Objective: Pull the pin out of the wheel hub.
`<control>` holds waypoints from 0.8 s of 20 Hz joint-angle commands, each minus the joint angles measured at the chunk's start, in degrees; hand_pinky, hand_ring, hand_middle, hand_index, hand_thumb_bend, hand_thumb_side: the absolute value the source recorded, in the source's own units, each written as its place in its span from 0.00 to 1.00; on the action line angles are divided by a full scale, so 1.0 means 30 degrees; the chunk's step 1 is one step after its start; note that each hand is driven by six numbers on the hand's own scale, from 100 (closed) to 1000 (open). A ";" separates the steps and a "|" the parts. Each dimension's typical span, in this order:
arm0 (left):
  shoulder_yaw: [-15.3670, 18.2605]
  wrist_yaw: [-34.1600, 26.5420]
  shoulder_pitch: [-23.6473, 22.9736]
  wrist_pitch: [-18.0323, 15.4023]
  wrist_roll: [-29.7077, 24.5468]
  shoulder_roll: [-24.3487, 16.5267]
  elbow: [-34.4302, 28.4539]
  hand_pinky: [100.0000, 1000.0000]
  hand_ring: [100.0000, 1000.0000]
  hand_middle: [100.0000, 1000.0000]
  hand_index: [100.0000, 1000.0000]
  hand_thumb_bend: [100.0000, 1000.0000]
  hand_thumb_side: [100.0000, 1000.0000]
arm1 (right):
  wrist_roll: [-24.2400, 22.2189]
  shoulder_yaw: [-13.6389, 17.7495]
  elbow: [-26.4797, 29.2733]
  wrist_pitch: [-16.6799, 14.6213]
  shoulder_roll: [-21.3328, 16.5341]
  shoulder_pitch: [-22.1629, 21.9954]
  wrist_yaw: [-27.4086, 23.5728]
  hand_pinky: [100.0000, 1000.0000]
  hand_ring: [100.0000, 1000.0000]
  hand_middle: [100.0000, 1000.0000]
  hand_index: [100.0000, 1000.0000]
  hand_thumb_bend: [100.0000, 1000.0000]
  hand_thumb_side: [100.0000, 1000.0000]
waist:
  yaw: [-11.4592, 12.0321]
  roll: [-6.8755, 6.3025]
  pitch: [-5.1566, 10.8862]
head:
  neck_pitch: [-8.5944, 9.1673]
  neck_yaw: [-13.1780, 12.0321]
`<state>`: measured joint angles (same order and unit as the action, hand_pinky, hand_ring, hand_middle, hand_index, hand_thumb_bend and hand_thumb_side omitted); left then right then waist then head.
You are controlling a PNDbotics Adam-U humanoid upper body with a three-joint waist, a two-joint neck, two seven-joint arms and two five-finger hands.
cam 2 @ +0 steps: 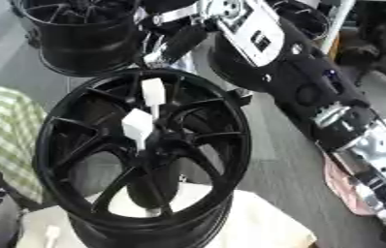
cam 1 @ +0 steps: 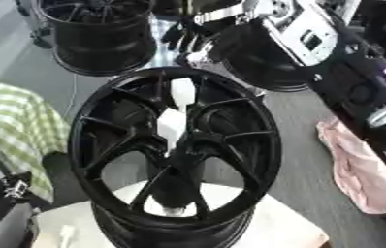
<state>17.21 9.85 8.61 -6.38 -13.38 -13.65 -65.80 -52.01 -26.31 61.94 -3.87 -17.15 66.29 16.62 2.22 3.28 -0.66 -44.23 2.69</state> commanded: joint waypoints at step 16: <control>0.0046 0.0050 0.0346 -0.0047 -0.0160 -0.0327 -0.0425 0.66 0.60 0.58 0.75 0.27 0.56 | 0.0297 0.1726 -0.4146 -0.1566 0.2019 0.0055 0.5315 0.89 0.93 0.88 0.97 0.09 0.43 | 0.0248 -0.0203 0.0138 | 0.0037 0.0151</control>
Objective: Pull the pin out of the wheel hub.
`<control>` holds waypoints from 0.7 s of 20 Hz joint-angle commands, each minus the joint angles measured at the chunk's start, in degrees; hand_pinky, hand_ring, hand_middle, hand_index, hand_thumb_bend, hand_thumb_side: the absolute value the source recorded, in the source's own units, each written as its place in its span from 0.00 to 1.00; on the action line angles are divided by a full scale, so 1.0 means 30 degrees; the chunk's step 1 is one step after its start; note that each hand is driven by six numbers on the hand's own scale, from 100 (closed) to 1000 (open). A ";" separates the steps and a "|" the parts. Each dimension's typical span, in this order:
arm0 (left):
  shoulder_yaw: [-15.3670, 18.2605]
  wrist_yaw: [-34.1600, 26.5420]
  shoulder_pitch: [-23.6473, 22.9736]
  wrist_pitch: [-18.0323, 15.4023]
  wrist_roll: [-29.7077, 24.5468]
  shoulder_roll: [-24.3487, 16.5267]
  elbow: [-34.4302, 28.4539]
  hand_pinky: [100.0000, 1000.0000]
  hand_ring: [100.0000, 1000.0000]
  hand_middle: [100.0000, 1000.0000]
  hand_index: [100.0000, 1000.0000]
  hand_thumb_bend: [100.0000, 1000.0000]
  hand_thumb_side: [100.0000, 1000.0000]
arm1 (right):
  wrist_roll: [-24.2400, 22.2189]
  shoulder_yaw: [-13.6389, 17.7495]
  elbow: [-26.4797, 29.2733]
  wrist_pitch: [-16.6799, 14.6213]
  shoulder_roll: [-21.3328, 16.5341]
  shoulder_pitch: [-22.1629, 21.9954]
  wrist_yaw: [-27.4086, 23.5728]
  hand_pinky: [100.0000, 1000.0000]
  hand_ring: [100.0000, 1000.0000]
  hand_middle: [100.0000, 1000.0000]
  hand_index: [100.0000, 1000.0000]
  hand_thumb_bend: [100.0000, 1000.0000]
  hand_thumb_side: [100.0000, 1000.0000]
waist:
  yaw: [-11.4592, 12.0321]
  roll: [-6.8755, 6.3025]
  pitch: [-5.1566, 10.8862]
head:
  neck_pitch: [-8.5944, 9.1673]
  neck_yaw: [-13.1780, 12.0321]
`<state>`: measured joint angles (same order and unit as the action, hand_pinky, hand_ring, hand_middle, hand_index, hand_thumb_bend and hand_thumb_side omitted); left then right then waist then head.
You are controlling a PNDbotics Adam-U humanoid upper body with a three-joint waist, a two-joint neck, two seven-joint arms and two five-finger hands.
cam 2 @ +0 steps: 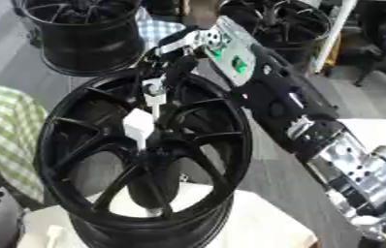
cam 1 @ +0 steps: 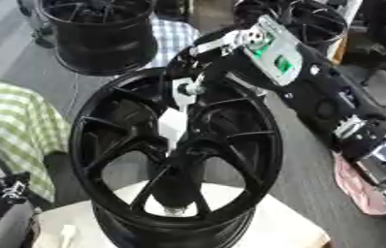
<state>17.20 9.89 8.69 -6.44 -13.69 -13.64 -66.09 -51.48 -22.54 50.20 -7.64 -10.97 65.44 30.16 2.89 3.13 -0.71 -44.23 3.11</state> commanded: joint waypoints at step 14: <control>0.0010 0.0043 0.0415 -0.0022 -0.0082 -0.0256 -0.0344 0.66 0.60 0.58 0.75 0.27 0.56 | 0.1532 0.1867 -0.2323 -0.1336 0.0966 0.0088 0.3811 0.86 0.88 0.79 0.90 0.06 0.41 | 0.0144 -0.0197 0.0065 | 0.0037 0.0052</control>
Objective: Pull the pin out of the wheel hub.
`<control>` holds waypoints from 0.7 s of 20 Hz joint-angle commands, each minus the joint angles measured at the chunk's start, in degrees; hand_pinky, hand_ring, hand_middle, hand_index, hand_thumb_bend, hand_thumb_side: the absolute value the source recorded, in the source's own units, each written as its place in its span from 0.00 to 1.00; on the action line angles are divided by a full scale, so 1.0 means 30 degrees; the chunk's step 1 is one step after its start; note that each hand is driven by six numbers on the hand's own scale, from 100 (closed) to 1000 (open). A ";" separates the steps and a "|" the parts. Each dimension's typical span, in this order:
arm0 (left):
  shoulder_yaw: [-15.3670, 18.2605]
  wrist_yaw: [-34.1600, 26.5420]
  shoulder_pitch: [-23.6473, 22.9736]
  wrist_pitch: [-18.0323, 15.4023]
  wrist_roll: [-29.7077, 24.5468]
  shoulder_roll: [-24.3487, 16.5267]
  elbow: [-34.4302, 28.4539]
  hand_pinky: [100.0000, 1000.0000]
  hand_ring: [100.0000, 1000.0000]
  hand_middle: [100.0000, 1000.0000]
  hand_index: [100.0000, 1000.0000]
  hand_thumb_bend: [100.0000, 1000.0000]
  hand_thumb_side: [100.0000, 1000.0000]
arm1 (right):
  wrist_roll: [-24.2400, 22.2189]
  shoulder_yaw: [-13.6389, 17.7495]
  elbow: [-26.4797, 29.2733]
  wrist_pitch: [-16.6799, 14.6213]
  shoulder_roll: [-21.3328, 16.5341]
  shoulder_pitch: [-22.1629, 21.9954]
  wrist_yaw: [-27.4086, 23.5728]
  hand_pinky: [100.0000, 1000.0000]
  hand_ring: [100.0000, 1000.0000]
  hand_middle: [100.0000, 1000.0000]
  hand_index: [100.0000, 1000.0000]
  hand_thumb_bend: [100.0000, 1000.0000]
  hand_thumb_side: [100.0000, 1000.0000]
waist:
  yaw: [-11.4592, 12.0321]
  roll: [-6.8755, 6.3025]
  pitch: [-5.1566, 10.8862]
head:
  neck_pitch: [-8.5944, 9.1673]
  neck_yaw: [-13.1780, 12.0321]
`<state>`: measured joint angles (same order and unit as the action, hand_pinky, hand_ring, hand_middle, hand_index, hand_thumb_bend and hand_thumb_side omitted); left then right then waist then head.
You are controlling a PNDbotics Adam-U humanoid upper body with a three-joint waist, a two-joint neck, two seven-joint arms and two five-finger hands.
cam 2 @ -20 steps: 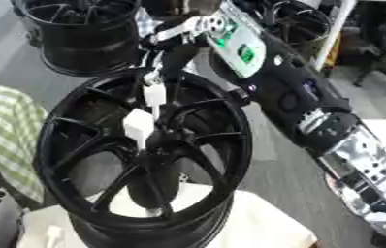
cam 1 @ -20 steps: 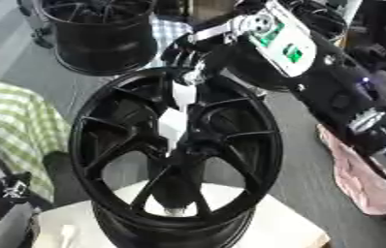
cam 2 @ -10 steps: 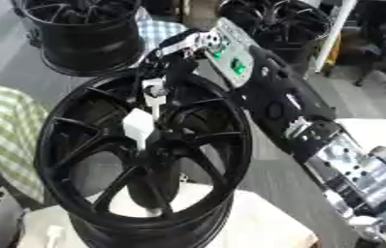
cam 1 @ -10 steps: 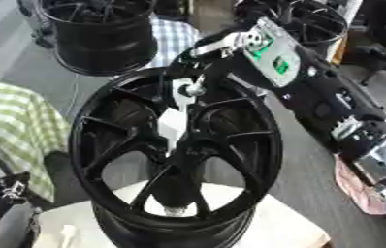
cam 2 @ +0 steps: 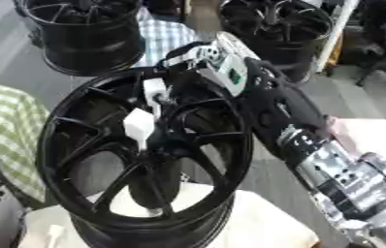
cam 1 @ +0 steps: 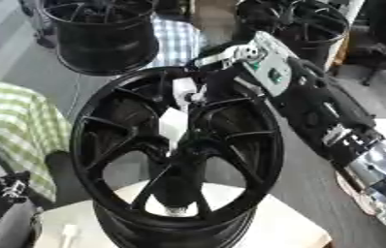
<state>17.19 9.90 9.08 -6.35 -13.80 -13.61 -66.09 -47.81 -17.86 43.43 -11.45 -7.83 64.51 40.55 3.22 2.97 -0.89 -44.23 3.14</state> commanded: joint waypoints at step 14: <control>0.0030 0.0017 0.0268 -0.0018 -0.0035 -0.0274 -0.0339 0.66 0.61 0.58 0.75 0.27 0.56 | 0.4085 0.0804 0.0965 0.0037 -0.0389 0.0575 -0.1129 0.76 0.71 0.33 0.47 0.00 0.38 | -0.0048 -0.0129 0.0151 | 0.0037 0.0004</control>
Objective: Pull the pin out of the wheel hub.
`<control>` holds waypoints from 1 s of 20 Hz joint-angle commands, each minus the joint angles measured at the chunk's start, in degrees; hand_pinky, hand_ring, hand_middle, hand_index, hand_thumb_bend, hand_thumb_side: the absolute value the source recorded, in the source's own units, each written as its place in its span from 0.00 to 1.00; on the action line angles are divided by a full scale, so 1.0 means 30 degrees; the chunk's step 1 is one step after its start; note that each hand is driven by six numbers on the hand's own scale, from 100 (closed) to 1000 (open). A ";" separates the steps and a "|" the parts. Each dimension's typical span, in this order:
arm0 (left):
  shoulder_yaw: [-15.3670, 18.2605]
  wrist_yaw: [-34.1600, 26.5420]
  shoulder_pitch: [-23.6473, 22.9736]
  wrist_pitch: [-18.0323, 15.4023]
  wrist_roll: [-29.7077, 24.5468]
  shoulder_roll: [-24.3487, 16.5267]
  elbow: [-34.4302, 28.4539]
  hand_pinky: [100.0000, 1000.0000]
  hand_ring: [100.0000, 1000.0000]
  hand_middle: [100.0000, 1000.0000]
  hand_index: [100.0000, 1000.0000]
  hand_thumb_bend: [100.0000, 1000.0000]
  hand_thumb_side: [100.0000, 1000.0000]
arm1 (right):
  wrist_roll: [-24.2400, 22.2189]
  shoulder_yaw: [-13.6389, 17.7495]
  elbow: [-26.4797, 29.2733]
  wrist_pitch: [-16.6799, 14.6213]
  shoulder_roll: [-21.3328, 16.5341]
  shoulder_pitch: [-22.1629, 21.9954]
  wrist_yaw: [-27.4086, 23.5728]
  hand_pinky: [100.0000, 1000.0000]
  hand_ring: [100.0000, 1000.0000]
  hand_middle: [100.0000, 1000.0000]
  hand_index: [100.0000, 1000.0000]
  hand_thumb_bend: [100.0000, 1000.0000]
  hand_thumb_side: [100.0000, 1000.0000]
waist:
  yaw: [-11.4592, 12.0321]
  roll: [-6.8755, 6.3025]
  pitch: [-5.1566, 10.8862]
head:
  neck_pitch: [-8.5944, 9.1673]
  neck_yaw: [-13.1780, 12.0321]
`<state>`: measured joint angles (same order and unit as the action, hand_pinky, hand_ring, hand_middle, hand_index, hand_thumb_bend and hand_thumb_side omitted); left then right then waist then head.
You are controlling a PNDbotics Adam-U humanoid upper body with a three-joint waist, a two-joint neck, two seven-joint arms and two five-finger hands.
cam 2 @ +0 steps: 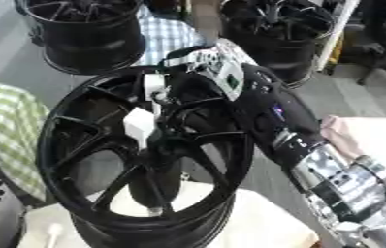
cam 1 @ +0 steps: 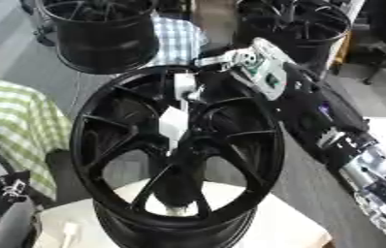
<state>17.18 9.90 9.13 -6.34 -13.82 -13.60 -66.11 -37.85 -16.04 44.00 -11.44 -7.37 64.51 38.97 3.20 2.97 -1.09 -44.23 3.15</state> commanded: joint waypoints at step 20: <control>0.0888 -0.0407 0.0029 -0.0028 0.0869 -0.0750 -0.0294 0.66 0.61 0.58 0.75 0.27 0.56 | 0.5883 0.6183 0.6137 0.3238 -0.9452 -0.4224 -0.5882 0.75 0.71 0.39 0.53 0.05 0.31 | -0.1792 -0.0026 -0.0288 | 0.0037 -0.1779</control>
<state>19.22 9.14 8.51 -6.32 -11.65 -14.21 -66.09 -21.38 0.26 62.35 -2.69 -32.06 50.91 22.11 -2.18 3.05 -2.51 -44.24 -1.83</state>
